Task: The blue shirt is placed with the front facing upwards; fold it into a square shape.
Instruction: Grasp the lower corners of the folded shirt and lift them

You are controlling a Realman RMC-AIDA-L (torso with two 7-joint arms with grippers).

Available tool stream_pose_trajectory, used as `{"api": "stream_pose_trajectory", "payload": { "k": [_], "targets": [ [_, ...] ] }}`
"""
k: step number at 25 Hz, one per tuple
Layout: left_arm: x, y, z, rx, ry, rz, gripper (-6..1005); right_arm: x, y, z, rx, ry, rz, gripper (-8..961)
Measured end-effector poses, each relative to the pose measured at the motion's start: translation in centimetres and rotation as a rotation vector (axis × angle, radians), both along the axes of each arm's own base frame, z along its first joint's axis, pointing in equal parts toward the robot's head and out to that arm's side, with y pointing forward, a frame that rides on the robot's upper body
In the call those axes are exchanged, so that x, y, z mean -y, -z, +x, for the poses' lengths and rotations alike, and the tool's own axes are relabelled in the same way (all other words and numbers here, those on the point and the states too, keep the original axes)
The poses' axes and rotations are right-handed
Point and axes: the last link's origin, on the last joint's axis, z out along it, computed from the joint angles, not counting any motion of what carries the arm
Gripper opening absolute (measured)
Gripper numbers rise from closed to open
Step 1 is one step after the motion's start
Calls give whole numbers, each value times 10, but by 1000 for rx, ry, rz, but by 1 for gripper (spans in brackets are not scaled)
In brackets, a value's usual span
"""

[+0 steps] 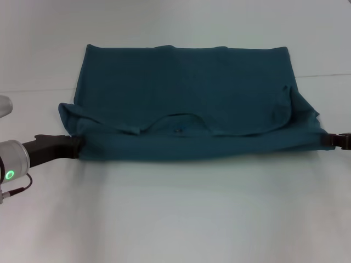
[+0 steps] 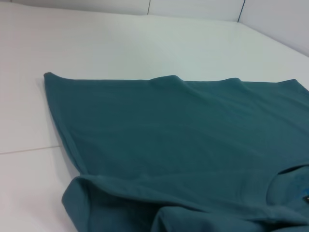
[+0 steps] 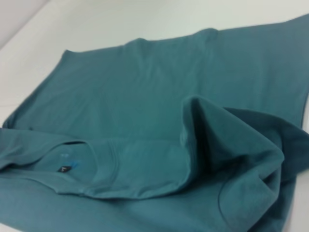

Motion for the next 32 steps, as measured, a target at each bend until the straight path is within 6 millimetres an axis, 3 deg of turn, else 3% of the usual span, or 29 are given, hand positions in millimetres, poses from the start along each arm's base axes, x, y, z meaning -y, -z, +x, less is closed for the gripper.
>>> {"api": "stream_pose_trajectory", "payload": {
  "k": [11, 21, 32],
  "targets": [
    [10, 4, -2, 15, -32, -75, 13, 16, -1, 0, -61, -27, -43, 42],
    [42, -15, -8, 64, -67, -130, 12, 28, -5, 7, -68, -21, -33, 50],
    [75, -21, -6, 187, -84, -223, 13, 38, -10, 18, -57, 10, -29, 58]
  ]
}}
